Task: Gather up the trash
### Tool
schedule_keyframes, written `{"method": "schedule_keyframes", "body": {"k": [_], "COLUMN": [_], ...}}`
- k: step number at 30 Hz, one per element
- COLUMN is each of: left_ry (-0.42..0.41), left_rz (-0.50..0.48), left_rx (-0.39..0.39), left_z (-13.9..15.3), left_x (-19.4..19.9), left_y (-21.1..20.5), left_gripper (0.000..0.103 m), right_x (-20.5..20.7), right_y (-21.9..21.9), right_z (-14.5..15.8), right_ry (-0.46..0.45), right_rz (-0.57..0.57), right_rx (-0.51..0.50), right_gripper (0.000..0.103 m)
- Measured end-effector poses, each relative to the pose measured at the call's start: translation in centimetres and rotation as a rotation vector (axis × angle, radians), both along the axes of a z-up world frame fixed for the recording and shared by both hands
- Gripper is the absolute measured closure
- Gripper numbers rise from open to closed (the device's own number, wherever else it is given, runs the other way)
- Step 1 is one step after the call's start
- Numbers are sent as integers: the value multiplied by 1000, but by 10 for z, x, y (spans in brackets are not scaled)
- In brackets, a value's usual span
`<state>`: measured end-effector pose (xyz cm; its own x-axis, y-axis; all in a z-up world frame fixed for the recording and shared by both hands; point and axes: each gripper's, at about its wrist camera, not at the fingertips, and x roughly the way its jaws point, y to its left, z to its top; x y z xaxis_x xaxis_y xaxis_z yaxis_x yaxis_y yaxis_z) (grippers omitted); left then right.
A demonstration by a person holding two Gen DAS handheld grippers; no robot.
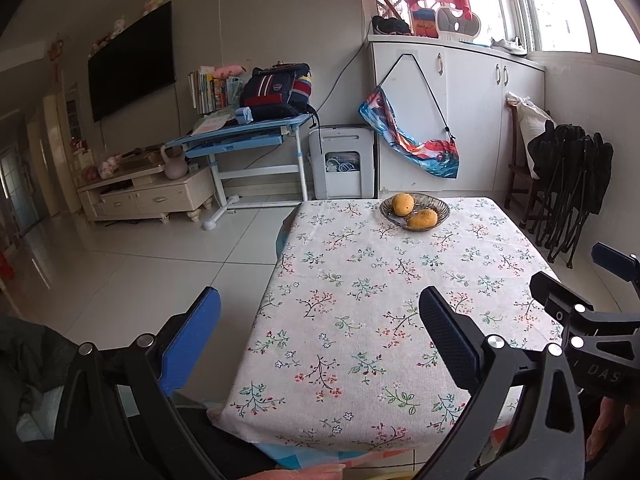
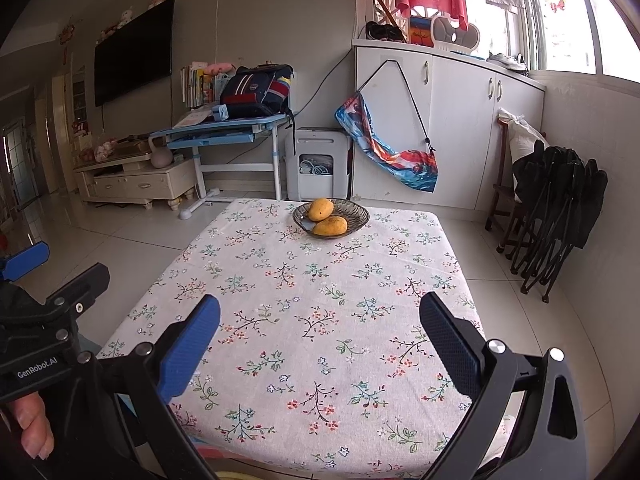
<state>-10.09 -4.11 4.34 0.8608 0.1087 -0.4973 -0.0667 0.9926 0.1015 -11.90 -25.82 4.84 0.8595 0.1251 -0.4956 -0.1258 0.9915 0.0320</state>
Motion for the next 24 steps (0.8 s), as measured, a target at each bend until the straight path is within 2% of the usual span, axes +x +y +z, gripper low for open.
{"method": "schedule_keyframes", "body": {"k": [24], "left_ry": [7], "left_rz": [8], "left_rx": [-3], "left_z": [-2], "left_x": [9], "left_y": [2], "left_gripper": [7], "right_x": [4], "right_y": [2], "right_z": [-5], "right_ry": [21], "right_rz": [3], "right_rx": [-5], "right_gripper": [7]}}
